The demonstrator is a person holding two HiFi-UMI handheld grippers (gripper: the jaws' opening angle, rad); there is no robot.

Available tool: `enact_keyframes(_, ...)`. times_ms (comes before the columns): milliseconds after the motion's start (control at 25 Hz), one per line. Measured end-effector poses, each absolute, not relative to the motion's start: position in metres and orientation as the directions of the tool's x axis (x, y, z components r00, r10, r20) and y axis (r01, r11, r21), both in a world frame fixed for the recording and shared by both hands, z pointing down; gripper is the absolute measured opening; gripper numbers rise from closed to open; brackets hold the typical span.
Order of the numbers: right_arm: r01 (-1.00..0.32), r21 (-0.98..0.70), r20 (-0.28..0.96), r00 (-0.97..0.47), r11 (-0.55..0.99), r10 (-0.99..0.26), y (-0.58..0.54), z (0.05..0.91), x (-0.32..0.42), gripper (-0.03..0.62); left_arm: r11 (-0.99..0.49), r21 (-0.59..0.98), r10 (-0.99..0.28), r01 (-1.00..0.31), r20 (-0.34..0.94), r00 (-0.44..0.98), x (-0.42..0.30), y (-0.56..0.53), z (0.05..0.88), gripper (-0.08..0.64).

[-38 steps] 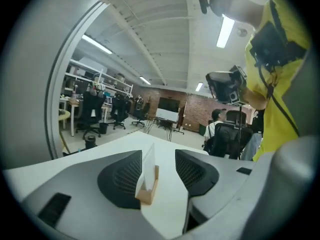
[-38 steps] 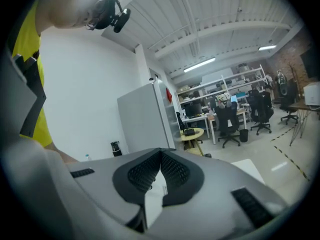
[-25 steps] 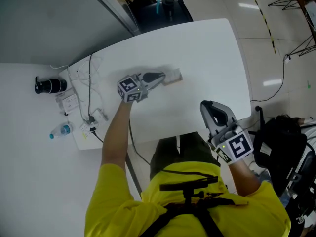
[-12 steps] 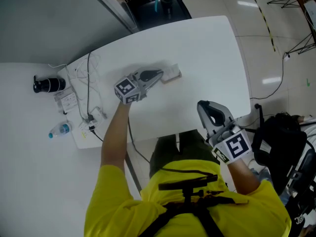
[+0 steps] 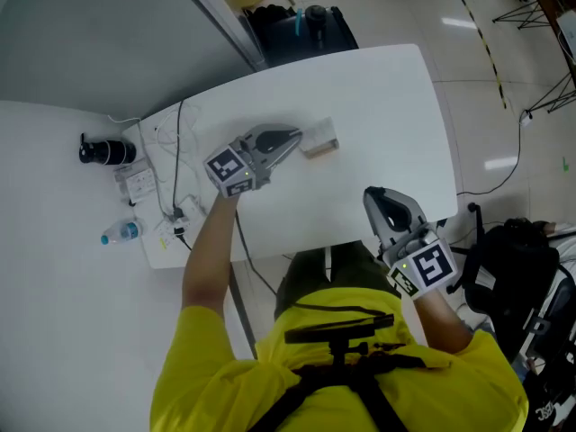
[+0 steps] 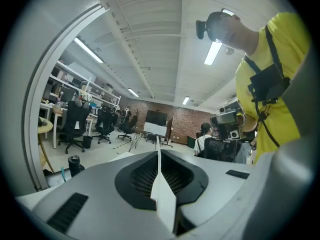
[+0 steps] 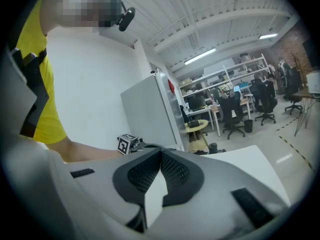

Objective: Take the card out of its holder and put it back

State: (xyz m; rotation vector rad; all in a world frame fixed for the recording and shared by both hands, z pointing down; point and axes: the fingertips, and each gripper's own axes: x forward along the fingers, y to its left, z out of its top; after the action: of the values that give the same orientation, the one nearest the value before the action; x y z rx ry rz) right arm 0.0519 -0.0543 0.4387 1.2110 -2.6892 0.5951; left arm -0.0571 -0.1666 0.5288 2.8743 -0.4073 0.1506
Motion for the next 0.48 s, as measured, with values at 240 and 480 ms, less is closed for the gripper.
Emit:
enact_keyframes(240,-0.748,-0.267,0.237,-0.662,0.608,-0.711,-0.050,0.404,0.054,0.006,-0.948,0.195,-0.231,-0.252,0.125,0.965,-0.060,-0.148,0.460,0.017)
enact_keyframes(480,-0.749,-0.244,0.204,-0.661,0.616,-0.722,-0.048,0.384,0.049,0.006,-0.953,0.141,-0.250,-0.268,0.134,0.959,-0.072,-0.143,0.424,0.017)
